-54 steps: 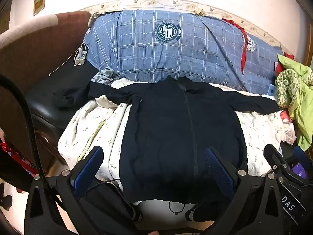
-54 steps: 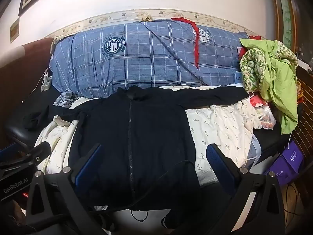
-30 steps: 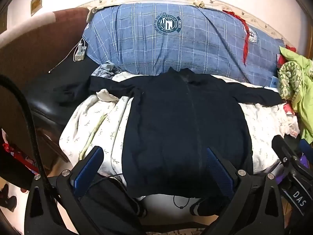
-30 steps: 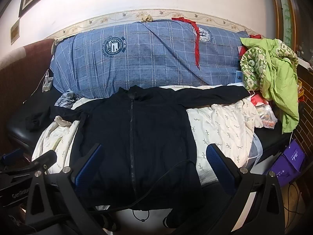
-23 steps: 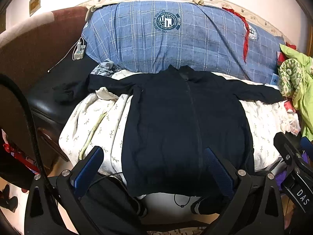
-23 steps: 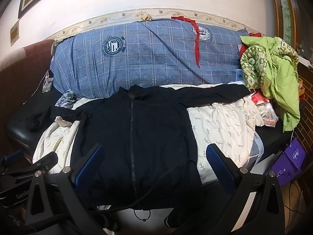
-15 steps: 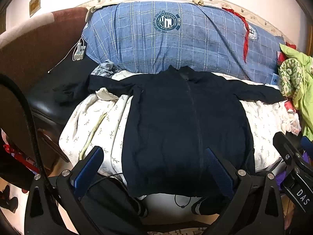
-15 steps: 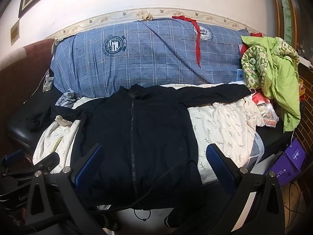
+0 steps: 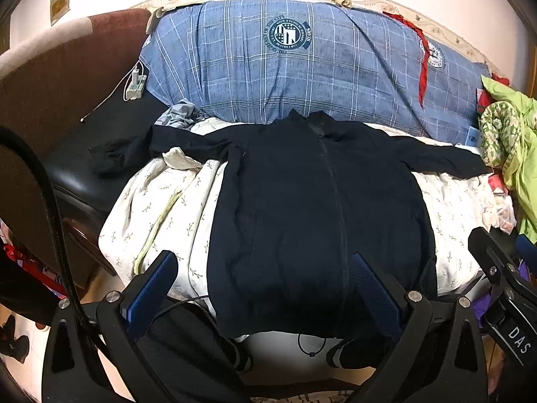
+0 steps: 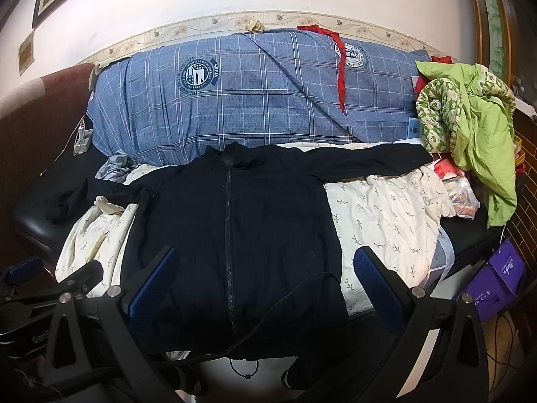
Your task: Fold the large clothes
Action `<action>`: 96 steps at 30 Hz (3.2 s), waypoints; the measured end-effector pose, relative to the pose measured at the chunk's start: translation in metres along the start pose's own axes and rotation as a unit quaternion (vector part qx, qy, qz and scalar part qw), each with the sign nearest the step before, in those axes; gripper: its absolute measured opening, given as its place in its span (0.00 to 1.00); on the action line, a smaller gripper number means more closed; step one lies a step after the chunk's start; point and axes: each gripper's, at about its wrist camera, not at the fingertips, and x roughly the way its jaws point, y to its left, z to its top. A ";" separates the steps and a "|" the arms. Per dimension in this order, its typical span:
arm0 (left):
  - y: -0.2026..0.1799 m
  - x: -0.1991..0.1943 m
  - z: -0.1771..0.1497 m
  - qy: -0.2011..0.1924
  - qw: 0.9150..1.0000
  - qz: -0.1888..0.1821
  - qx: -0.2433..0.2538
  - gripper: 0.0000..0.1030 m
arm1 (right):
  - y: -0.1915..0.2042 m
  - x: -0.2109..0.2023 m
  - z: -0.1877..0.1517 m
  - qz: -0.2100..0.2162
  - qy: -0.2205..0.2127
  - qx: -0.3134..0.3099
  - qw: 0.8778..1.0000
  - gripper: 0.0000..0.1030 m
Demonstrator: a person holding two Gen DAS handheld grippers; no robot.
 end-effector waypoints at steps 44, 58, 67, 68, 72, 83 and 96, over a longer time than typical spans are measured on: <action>0.013 0.023 0.020 0.019 1.000 0.013 -0.009 0.98 | 0.005 0.020 0.015 0.007 0.022 0.009 1.000 1.00; 0.182 0.075 0.051 -0.039 0.966 0.126 -0.221 1.00 | 0.013 0.048 0.026 0.004 0.046 0.004 0.999 1.00; 0.361 0.172 0.025 -0.085 0.866 -0.036 -0.492 0.99 | 0.045 0.086 0.029 0.012 0.087 -0.031 0.996 1.00; 0.365 0.180 0.028 -0.079 0.864 -0.031 -0.497 0.99 | 0.051 0.090 0.029 0.013 0.093 -0.039 0.995 1.00; 0.375 0.202 0.037 -0.093 0.858 -0.037 -0.504 0.99 | 0.065 0.101 0.031 0.011 0.102 -0.060 0.993 1.00; 0.372 0.246 0.053 -0.081 0.831 -0.123 -0.536 0.95 | 0.095 0.133 0.036 0.037 0.120 -0.078 0.989 1.00; 0.382 0.288 0.080 -0.058 0.843 -0.122 -0.520 0.06 | 0.170 0.198 0.058 0.193 0.063 -0.107 0.973 1.00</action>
